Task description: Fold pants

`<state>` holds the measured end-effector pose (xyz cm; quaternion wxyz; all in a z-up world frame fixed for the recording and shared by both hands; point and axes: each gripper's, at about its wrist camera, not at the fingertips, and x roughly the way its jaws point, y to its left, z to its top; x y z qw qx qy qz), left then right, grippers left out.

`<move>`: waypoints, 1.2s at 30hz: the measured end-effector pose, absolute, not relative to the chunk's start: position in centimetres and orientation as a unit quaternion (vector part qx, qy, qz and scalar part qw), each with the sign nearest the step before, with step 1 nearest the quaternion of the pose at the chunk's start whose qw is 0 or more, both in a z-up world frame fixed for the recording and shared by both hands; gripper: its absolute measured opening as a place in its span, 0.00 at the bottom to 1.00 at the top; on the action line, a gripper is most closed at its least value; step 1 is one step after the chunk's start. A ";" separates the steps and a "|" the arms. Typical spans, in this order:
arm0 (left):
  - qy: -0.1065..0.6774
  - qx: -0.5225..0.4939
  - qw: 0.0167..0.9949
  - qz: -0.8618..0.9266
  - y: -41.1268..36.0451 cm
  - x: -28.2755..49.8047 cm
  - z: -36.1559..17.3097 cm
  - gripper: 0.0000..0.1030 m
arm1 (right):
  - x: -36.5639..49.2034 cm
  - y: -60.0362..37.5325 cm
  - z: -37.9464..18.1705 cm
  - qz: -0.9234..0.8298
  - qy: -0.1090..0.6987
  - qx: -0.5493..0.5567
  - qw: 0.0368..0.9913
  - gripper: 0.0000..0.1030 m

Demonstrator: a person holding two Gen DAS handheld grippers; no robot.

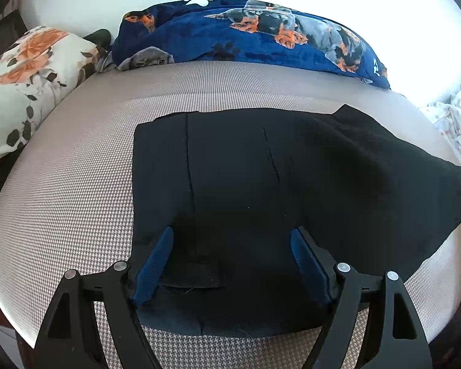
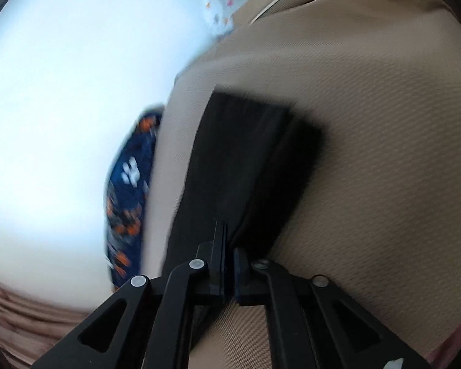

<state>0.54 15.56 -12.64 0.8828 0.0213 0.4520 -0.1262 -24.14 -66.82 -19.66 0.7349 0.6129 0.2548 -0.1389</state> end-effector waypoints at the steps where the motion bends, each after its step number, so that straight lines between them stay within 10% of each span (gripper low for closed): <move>1: 0.453 0.022 0.882 -0.127 15.5 0.6 -12.6 0.78 | -25.3 -67.6 -19.4 -0.149 0.238 0.618 0.734 0.10; 18: 0.449 0.019 0.884 -0.128 15.1 0.6 -12.7 0.83 | -27.4 -70.3 -18.3 -0.200 0.225 0.591 0.749 0.25; 26: 0.445 0.016 0.886 -0.129 15.2 0.6 -12.6 0.86 | -24.2 -68.5 -16.6 -0.201 0.243 0.540 0.780 0.56; 29: 0.442 0.012 0.887 -0.131 15.4 0.5 -12.6 0.86 | -22.4 -67.6 -16.6 -0.182 0.260 0.521 0.793 0.39; 30: 0.440 0.009 0.888 -0.133 15.5 0.5 -12.5 0.86 | -21.7 -67.3 -16.9 -0.185 0.275 0.516 0.790 0.12; 36: 0.423 -0.056 0.891 -0.152 17.7 0.6 -11.5 0.86 | -21.5 -67.5 -17.9 -0.203 0.277 0.518 0.784 0.09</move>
